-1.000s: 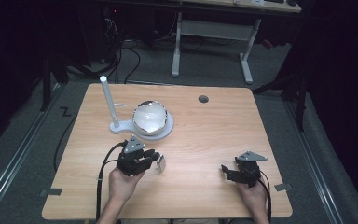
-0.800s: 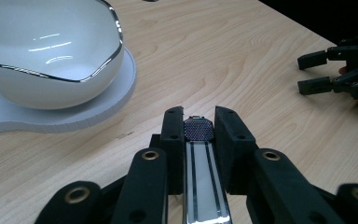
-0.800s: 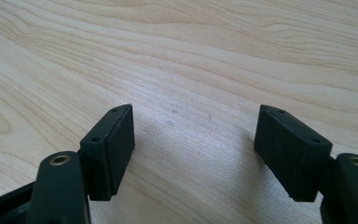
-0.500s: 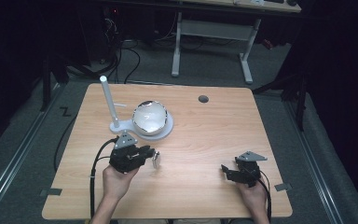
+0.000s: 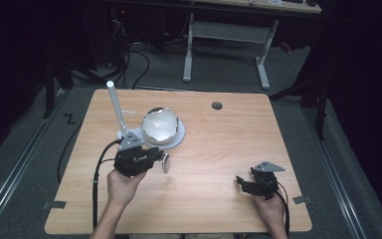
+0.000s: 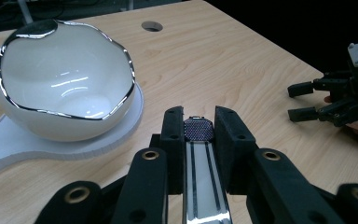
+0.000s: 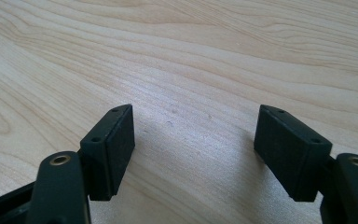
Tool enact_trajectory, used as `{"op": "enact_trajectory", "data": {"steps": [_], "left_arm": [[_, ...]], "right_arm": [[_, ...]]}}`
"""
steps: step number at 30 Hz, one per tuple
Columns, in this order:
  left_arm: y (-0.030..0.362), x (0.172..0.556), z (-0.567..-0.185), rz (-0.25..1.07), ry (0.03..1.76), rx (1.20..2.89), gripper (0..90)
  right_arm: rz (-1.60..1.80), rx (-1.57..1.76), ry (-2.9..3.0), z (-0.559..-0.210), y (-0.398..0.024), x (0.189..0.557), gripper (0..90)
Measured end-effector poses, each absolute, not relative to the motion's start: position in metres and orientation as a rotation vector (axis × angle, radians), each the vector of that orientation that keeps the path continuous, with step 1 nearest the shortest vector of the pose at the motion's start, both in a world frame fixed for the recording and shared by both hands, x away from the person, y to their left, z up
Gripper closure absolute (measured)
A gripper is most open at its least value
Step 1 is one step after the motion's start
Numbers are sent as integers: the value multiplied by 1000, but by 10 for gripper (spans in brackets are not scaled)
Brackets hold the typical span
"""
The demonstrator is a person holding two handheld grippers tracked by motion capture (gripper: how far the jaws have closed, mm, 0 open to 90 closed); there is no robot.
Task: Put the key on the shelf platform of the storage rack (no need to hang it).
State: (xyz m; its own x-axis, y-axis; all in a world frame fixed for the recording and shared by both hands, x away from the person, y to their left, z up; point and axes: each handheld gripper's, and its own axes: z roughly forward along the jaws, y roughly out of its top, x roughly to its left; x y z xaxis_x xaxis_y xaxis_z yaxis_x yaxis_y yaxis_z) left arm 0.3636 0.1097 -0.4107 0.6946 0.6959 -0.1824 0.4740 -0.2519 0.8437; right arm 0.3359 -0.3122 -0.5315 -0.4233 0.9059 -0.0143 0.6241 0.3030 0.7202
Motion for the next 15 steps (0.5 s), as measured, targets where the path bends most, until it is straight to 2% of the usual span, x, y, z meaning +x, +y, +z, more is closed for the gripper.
{"op": "enact_trajectory", "data": {"steps": [15], "left_arm": [[115, 393, -386, 340, 941, 1895, 744]], "right_arm": [[906, 1363, 2156, -531, -312, 336, 292]]}}
